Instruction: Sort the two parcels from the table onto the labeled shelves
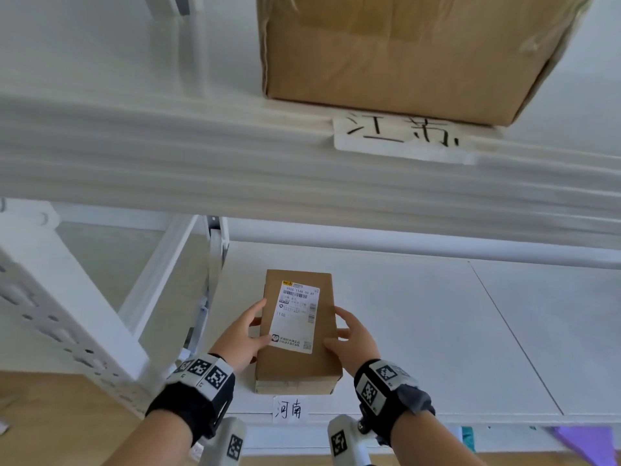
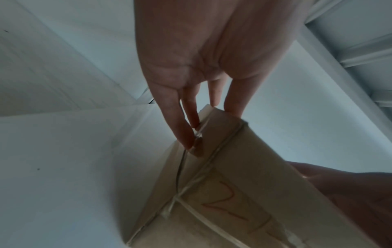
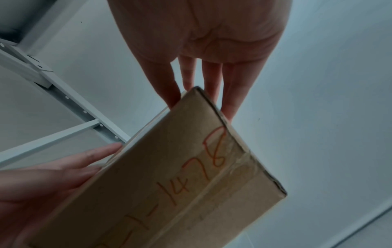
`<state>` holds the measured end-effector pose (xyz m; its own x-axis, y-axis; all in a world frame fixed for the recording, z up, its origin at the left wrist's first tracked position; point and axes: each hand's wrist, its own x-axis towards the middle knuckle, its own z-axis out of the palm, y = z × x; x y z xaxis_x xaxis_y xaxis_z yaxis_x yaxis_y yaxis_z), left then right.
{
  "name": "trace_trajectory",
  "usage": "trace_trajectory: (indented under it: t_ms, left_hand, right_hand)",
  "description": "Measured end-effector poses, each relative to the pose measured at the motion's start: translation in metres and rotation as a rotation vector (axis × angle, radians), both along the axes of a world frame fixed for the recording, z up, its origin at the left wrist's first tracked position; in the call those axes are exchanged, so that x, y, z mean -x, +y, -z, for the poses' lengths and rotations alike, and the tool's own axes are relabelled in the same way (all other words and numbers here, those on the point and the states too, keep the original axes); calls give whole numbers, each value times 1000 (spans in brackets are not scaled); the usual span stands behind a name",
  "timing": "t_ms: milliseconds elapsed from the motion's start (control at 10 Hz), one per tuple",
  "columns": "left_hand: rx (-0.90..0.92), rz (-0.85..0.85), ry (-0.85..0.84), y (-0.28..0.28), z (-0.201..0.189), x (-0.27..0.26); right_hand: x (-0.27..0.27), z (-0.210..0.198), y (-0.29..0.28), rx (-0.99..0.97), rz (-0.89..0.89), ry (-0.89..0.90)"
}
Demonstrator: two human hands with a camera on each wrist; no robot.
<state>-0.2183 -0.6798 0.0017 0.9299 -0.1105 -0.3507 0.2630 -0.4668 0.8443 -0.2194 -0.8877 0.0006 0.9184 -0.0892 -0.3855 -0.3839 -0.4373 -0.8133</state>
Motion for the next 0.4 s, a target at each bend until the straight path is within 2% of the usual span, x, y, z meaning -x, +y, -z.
trace_trajectory:
  t_ms: [300, 400]
  left_hand:
    - [-31, 12, 21, 1, 0, 0]
    - [-68, -4, -8, 0, 0, 0]
  right_hand:
    - [3, 3, -1, -16, -22, -7]
    - [5, 0, -1, 69, -17, -21]
